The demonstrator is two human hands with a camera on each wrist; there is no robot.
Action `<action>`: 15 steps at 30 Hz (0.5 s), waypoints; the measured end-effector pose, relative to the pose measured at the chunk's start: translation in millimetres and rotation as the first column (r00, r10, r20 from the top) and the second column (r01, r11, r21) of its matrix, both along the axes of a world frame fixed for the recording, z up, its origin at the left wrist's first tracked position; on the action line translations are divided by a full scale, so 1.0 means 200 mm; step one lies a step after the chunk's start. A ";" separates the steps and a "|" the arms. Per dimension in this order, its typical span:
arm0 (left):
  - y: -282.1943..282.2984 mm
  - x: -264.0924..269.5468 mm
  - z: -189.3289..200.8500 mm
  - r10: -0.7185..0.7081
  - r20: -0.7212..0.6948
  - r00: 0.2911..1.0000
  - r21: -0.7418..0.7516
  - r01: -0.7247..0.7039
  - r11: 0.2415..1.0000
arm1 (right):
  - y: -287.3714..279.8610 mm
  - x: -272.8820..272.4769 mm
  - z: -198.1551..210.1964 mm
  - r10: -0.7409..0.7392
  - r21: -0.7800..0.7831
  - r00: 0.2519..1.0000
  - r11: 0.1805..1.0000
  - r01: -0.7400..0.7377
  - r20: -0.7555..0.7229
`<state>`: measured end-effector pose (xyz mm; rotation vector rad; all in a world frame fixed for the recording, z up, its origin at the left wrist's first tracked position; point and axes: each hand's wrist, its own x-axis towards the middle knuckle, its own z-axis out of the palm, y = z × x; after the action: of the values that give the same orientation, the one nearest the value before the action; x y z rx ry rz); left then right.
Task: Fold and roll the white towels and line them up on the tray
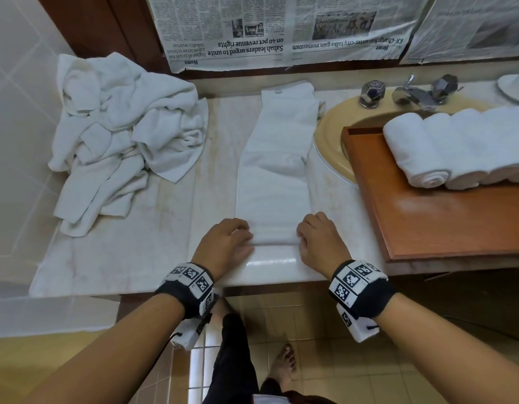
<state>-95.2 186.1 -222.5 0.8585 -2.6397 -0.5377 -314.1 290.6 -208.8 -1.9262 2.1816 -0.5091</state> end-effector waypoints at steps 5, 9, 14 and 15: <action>-0.01 -0.03 0.04 -0.004 0.030 1.000 -0.018 0.005 1.000 | 0.02 -0.03 0.02 0.075 0.052 0.996 0.996 -0.073 -0.041; -0.01 -0.05 0.06 0.008 0.013 1.000 -0.099 -0.007 0.995 | 0.01 -0.05 0.01 0.094 0.082 0.991 0.993 -0.087 -0.095; -0.02 -0.06 0.06 0.089 0.063 0.994 0.058 -0.093 0.994 | 0.01 -0.08 0.08 -0.025 0.175 0.994 0.985 0.006 0.110; -0.03 -0.06 0.06 0.106 0.103 0.989 0.164 -0.122 0.979 | 0.02 -0.09 0.10 -0.088 0.207 0.980 0.977 0.050 0.181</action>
<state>-106.7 180.5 -209.5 1.1044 -2.6354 -0.7166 -331.6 293.6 -188.8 -1.6332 2.0960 -0.4428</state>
